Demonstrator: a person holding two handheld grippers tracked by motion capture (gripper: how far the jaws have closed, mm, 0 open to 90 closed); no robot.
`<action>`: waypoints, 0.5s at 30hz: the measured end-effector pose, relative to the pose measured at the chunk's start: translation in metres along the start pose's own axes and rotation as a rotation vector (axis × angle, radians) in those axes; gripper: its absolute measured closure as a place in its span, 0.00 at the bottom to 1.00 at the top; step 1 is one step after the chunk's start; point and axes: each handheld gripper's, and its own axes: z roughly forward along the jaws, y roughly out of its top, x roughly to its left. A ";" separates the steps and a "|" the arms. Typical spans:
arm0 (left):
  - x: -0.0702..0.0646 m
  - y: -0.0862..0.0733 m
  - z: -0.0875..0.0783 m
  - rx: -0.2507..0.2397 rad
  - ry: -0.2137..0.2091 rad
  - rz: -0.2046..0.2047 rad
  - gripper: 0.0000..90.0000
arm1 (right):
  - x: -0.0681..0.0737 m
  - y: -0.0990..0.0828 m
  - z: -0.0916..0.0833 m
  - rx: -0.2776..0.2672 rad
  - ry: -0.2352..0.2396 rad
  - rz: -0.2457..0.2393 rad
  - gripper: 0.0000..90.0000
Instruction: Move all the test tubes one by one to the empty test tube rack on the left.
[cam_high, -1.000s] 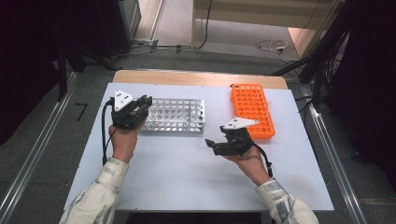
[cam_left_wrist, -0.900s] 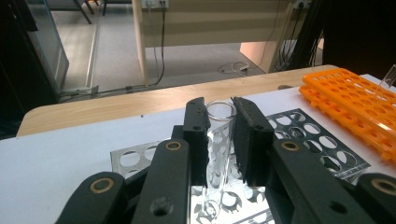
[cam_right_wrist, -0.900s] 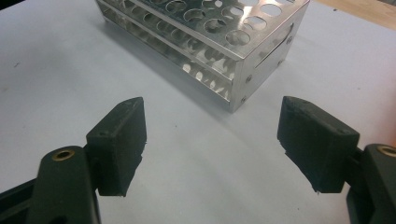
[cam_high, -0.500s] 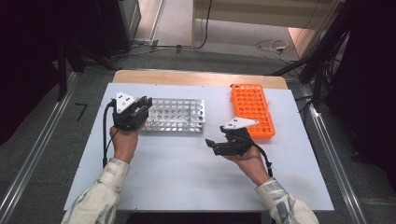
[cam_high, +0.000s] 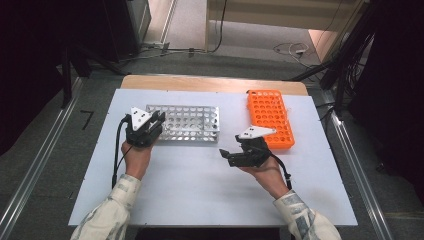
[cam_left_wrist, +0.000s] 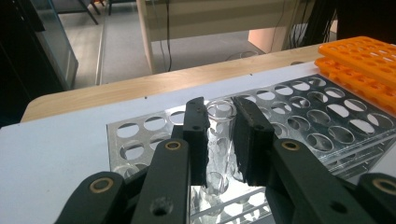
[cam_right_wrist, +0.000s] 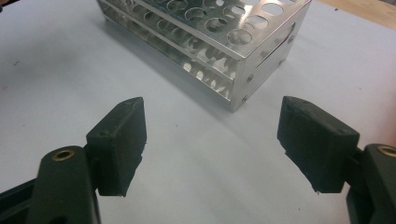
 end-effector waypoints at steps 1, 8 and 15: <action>0.000 -0.001 0.000 0.003 0.000 -0.003 0.84 | 0.000 0.000 0.000 0.000 0.000 0.000 0.25; 0.001 -0.003 0.002 0.014 -0.009 -0.012 0.81 | 0.000 0.000 0.000 0.002 0.000 0.000 0.25; 0.001 -0.001 -0.003 0.000 -0.027 -0.026 0.75 | -0.001 0.000 0.000 -0.002 -0.003 0.002 0.25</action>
